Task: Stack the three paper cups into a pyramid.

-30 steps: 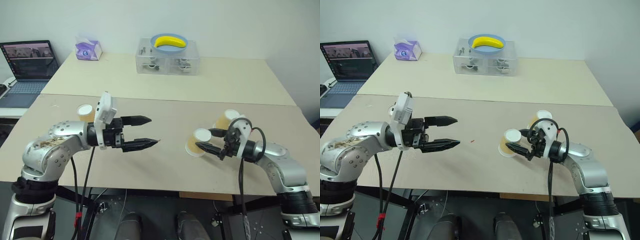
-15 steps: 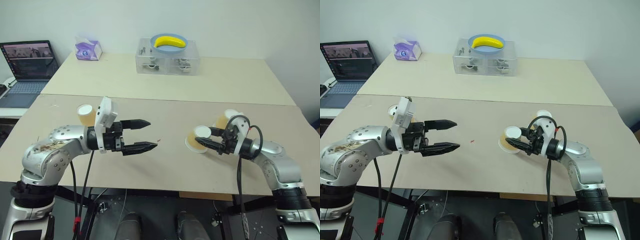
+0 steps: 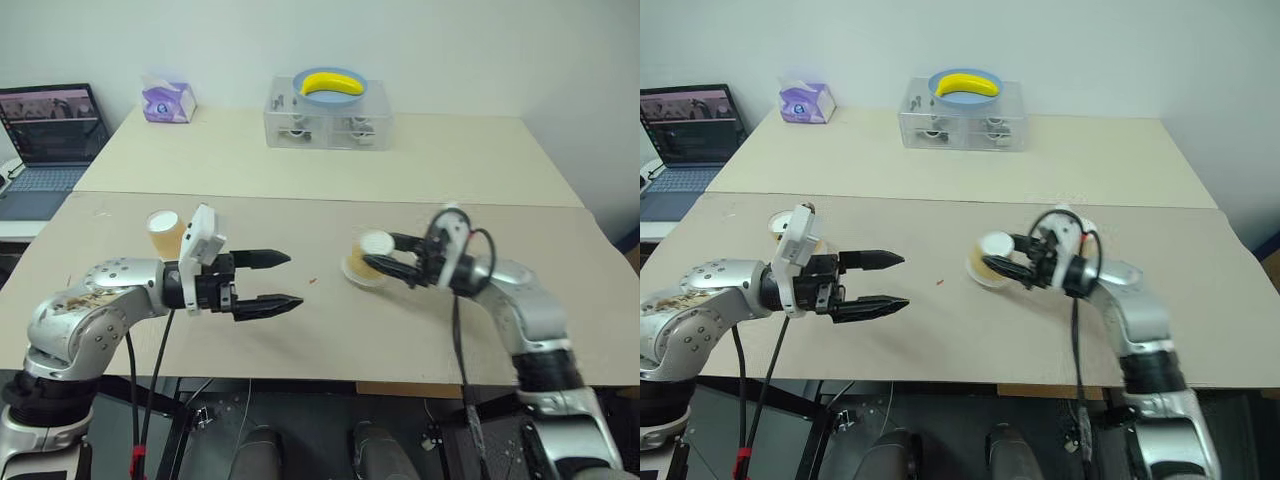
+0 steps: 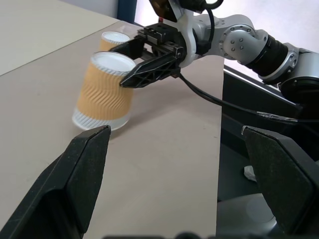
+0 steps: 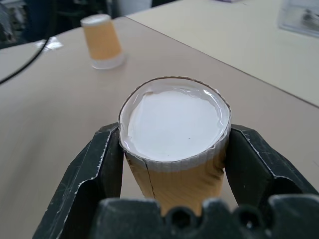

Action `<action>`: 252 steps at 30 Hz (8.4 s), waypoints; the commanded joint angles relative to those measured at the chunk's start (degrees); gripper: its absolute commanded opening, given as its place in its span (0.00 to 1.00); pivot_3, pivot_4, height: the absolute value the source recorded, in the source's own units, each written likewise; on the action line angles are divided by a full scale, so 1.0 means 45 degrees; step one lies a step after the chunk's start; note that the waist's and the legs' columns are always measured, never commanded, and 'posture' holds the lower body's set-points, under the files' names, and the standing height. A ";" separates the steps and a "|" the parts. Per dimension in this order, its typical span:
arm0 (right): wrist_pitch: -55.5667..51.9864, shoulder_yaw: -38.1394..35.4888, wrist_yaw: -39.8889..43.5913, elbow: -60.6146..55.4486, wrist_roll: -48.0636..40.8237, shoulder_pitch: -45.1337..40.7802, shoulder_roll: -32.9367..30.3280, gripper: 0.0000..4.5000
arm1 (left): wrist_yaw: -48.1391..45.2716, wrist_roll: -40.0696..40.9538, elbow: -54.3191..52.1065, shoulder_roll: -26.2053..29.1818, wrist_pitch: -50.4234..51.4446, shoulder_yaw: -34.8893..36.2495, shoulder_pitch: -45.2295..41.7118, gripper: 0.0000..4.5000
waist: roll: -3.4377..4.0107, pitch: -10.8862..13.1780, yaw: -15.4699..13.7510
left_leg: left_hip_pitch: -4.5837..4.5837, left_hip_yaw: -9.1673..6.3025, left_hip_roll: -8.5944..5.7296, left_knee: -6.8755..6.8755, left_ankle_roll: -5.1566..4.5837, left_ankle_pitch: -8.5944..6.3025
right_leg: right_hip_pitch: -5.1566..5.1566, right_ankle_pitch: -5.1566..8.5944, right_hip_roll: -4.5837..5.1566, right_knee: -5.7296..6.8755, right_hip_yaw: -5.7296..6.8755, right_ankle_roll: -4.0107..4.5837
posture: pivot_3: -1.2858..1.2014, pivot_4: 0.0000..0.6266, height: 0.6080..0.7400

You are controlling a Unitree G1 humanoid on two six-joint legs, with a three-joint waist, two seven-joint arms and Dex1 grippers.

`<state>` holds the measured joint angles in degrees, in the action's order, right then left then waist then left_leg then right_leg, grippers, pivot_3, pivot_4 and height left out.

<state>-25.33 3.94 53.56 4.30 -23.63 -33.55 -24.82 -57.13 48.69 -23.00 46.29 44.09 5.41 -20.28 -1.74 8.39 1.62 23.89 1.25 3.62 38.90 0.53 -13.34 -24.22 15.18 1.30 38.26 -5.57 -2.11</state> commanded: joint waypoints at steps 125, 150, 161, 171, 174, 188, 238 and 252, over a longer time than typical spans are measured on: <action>0.2428 -0.3481 -0.2182 0.5087 0.1191 -0.0252 -0.2275 0.61 | -0.0824 -0.0841 0.0662 0.0300 -0.0306 0.0672 0.0288 1.00 | 0.0019 0.0032 -0.0098 | -0.0006 0.0013 0.0003 -0.0006 0.0001 0.0000 | -0.0019 0.0022 -0.0004 0.0046 -0.0006 0.0028 | 0.52 0.24 0.65; -0.0966 -0.1519 0.2188 0.1913 -0.0971 -0.0448 -0.2076 0.59 | -0.0701 -0.0567 0.0456 0.0479 -0.0194 0.0838 0.0578 1.00 | 0.0029 0.0040 -0.0130 | -0.0003 0.0013 0.0007 -0.0005 0.0001 -0.0001 | -0.0021 0.0022 -0.0005 0.0044 -0.0002 0.0028 | 0.52 0.24 0.65; 0.0211 -0.0365 0.2731 0.3418 0.0054 -0.1714 -0.0747 0.59 | -0.0372 -0.0377 0.0107 0.0458 -0.0052 0.1122 0.0880 1.00 | 0.0033 0.0043 -0.0130 | -0.0006 0.0013 0.0012 -0.0005 0.0001 -0.0001 | -0.0024 0.0022 -0.0008 0.0049 0.0001 0.0029 | 0.52 0.24 0.65; 0.0905 -0.0090 0.3046 0.4291 0.0580 -0.2027 -0.0310 0.59 | -0.0160 -0.0209 -0.0151 0.0496 0.0025 0.1346 0.1144 1.00 | 0.0034 0.0044 -0.0122 | -0.0005 0.0012 0.0013 -0.0005 0.0001 -0.0001 | -0.0027 0.0021 -0.0009 0.0051 0.0003 0.0030 | 0.52 0.24 0.65; 0.1072 -0.0051 0.3024 0.4535 0.0716 -0.2112 -0.0148 0.59 | -0.0085 -0.0139 -0.0221 0.0508 0.0039 0.1396 0.1201 1.00 | 0.0035 0.0044 -0.0112 | -0.0006 0.0012 0.0014 -0.0005 0.0001 -0.0001 | -0.0027 0.0021 -0.0009 0.0056 0.0003 0.0031 | 0.52 0.24 0.65; 0.1419 -0.0202 0.3142 0.5291 0.1031 -0.2606 0.0243 0.69 | 0.0144 -0.0016 -0.0318 0.0494 0.0062 0.1501 0.1305 1.00 | 0.0036 0.0045 -0.0101 | -0.0008 0.0012 0.0013 -0.0004 0.0001 -0.0001 | -0.0028 0.0021 -0.0009 0.0061 0.0003 0.0032 | 0.52 0.24 0.65; -0.3403 -0.2633 0.1288 -0.2875 -0.3445 0.0029 -0.2092 0.98 | 1.2793 -0.4513 -0.0781 -0.4261 0.1578 0.1786 0.0996 1.00 | 0.0042 0.0079 -0.0187 | 0.0027 -0.0009 -0.0001 0.0001 -0.0003 -0.0004 | -0.0031 0.0023 0.0009 0.0045 0.0006 0.0030 | 0.52 0.24 0.65; -0.3477 -0.2864 0.1091 -0.2817 -0.3649 0.0012 -0.2144 0.98 | 1.6083 -0.7663 0.1049 -0.6504 -0.0937 0.3135 -0.0903 1.00 | 0.0036 0.0081 -0.0198 | 0.0049 -0.0023 -0.0066 0.0023 -0.0001 -0.0002 | -0.0023 0.0001 0.0069 0.0041 0.0014 0.0008 | 0.52 0.24 0.65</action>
<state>-41.56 -7.60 58.52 -6.74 -38.60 -32.79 -33.84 14.19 15.56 -18.36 17.29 40.07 18.91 -23.24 -1.58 8.75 0.73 24.12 1.12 3.33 39.02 0.53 -13.34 -24.33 15.18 1.60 38.46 -5.49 -2.08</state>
